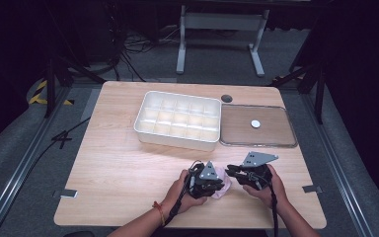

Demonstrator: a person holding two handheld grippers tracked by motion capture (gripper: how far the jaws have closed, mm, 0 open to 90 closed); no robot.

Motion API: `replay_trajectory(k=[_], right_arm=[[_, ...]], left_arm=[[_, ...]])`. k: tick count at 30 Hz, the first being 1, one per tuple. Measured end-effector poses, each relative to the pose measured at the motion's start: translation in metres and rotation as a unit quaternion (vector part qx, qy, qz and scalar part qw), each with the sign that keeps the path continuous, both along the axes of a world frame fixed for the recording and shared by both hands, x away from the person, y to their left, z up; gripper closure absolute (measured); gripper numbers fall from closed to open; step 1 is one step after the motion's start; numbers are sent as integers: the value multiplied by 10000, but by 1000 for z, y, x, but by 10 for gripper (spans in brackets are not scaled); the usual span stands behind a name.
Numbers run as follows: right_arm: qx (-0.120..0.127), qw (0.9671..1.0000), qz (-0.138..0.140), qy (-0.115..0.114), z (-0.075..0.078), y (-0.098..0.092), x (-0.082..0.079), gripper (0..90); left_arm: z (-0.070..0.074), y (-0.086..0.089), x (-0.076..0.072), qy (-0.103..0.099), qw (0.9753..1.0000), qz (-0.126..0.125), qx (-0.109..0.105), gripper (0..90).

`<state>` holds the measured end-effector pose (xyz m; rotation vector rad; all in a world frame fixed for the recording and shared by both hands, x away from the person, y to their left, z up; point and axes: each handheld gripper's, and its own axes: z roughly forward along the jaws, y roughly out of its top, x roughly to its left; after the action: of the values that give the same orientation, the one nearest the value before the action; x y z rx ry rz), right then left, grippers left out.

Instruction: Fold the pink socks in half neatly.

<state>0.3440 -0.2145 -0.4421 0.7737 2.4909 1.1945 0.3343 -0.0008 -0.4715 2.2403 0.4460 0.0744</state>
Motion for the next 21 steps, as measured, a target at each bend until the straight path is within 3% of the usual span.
replay_trajectory(k=[2,8,11,16,21], right_arm=[[132,9999,57,13,1,3,0,728],[9,9999,90,137,-6,15,7,651],[-81,9996,48,283,-12,17,11,668],[-186,9987,190,431,-19,15,15,779],[-150,9985,200,482,-21,10,14,796]], left_arm=[[0,0,0,-2,10000,-3,2,812],[0,0,-1,-32,10000,-18,-5,807],[0,0,-1,-33,10000,-23,8,801],[7,3,-3,-153,9996,-241,68,791],[24,16,-3,-106,9985,-469,-272,761]])
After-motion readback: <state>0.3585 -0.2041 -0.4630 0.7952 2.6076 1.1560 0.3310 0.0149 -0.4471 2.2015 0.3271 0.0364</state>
